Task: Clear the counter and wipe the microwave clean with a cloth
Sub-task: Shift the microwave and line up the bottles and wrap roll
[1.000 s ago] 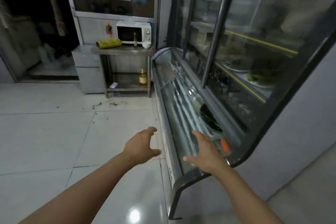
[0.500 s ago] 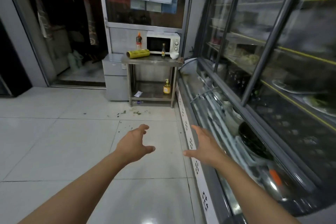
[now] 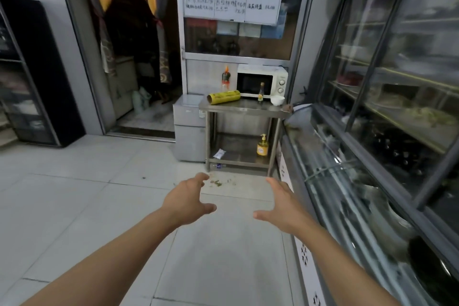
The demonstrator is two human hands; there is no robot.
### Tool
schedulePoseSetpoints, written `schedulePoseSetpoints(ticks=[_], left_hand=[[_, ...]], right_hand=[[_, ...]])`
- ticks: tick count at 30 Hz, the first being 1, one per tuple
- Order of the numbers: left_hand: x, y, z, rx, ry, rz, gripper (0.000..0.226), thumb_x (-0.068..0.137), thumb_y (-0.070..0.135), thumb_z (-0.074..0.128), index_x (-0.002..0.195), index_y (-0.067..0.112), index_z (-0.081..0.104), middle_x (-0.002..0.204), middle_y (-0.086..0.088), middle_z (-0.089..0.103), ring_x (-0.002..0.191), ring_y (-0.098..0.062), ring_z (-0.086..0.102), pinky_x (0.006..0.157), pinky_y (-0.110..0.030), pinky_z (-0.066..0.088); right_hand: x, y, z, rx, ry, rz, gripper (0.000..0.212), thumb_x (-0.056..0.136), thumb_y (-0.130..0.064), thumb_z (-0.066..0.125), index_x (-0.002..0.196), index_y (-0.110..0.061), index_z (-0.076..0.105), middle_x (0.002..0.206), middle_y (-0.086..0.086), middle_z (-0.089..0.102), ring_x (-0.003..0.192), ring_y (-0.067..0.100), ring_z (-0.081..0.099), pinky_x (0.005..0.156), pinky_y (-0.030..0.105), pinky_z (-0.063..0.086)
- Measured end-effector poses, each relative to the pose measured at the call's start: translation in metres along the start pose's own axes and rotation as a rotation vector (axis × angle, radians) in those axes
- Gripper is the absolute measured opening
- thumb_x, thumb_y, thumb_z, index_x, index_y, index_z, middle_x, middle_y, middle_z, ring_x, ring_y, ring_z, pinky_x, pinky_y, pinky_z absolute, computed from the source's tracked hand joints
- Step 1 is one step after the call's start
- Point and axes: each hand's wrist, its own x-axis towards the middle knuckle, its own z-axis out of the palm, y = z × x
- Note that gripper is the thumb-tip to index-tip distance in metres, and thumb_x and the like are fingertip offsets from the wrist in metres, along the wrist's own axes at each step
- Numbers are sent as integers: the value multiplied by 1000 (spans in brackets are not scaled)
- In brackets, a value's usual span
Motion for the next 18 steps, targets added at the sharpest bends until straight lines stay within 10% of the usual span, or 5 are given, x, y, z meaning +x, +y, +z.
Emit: schedulePoseSetpoints(ticks=[18], left_hand=[[299,-84,-49,-25,36,31,72,74,42,73,134,28,36,131,3,54,110,-19,56,89,-35,50]], right_hand=[[295,-52,-7,-19,93,-45,100,70,-45,78,147,-30,16,154,-6,18,139,16,26,110,34,28]])
